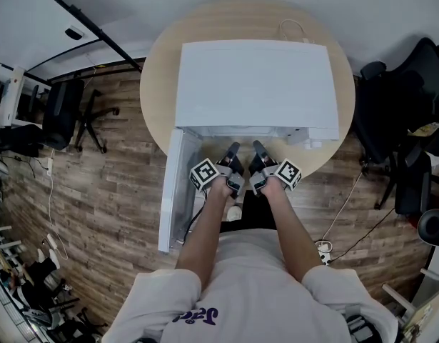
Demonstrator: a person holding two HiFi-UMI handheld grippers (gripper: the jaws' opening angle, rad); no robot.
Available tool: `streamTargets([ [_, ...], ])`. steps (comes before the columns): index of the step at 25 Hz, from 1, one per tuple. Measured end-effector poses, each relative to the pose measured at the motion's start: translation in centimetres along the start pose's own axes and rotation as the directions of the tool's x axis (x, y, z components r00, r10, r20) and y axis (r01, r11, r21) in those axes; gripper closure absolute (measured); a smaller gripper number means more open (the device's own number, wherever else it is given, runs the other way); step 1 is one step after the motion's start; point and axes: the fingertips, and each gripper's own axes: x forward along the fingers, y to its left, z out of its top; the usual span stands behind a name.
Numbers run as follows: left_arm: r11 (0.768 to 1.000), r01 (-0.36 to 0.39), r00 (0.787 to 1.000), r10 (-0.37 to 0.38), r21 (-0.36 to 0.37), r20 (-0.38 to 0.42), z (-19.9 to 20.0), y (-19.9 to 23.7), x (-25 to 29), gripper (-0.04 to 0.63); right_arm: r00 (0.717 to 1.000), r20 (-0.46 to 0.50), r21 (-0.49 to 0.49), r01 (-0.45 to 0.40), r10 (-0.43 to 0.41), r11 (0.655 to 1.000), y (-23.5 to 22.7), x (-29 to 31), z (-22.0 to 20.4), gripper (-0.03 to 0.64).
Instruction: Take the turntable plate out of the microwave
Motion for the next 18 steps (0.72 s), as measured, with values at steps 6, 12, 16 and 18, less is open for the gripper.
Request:
streamTargets([
  [6,0.999,0.047,0.998,-0.047,-0.019,0.032,-1.0,-0.4,-1.6,0.555,1.000,-0.017,-0.028,-0.001,0.000,1.000,0.3,-1.6,-0.8,0.571],
  [12,0.997,0.070,0.997,-0.069,-0.020,0.022,-2.3,-0.8,-3.6,0.555,1.000,-0.015,-0.040,-0.008,0.007,0.999,0.6,-3.6,-2.0,0.568],
  [16,0.995,0.094,0.996,-0.094,-0.019,0.014,-2.9,-1.2,-5.0,0.555,1.000,-0.016,-0.078,-0.012,0.011,0.997,1.1,-4.8,-2.8,0.568],
  [18,0.994,0.104,0.995,-0.103,-0.026,0.012,-3.4,-1.5,-5.7,0.557,1.000,-0.019,-0.099,-0.009,0.007,0.995,1.3,-5.6,-3.2,0.568],
])
